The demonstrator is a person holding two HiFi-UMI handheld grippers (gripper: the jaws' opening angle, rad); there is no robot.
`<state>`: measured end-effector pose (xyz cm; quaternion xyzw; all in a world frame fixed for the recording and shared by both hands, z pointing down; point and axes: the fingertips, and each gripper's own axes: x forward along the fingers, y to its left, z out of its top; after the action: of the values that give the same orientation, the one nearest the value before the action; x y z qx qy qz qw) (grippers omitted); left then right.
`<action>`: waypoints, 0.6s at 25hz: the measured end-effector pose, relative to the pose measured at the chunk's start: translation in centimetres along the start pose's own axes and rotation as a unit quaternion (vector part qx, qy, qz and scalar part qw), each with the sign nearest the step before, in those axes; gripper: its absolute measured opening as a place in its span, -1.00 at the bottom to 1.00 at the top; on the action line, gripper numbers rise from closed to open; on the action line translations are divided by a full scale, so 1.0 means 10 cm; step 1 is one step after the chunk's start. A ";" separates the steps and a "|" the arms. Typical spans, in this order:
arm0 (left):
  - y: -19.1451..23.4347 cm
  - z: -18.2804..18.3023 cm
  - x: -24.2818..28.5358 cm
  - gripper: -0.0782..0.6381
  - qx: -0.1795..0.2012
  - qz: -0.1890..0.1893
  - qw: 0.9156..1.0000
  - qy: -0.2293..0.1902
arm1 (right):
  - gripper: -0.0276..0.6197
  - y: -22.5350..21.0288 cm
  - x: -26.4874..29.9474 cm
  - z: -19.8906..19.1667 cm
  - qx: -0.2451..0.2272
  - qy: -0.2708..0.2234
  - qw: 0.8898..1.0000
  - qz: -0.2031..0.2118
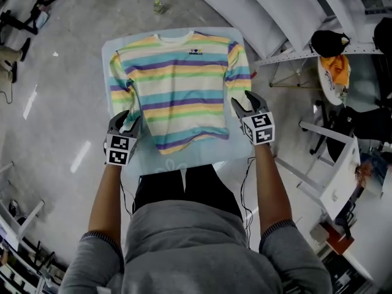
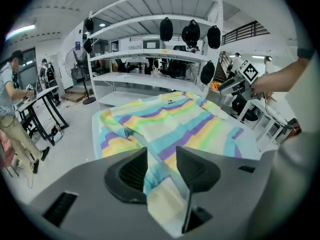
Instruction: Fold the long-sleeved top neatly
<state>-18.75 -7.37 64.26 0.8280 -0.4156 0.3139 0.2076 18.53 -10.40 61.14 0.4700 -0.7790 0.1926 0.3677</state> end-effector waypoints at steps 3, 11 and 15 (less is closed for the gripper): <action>-0.29 -0.23 -0.08 -0.22 -0.014 -0.007 1.000 0.009 | -0.16 0.22 -0.10 -0.21 -0.005 0.007 1.000 0.021; -0.89 -0.71 -0.27 -0.22 -0.039 0.002 0.999 0.013 | -0.17 0.69 -0.27 -0.81 -0.015 0.016 0.997 0.067; -1.16 -0.95 -0.36 -0.22 -0.048 0.010 0.999 0.017 | -0.16 0.93 -0.35 -1.18 -0.022 0.026 0.996 0.088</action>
<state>-14.22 6.94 67.58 0.8076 -0.4346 0.3098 0.2508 16.02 3.78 66.69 0.3865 -0.8113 0.2196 0.3798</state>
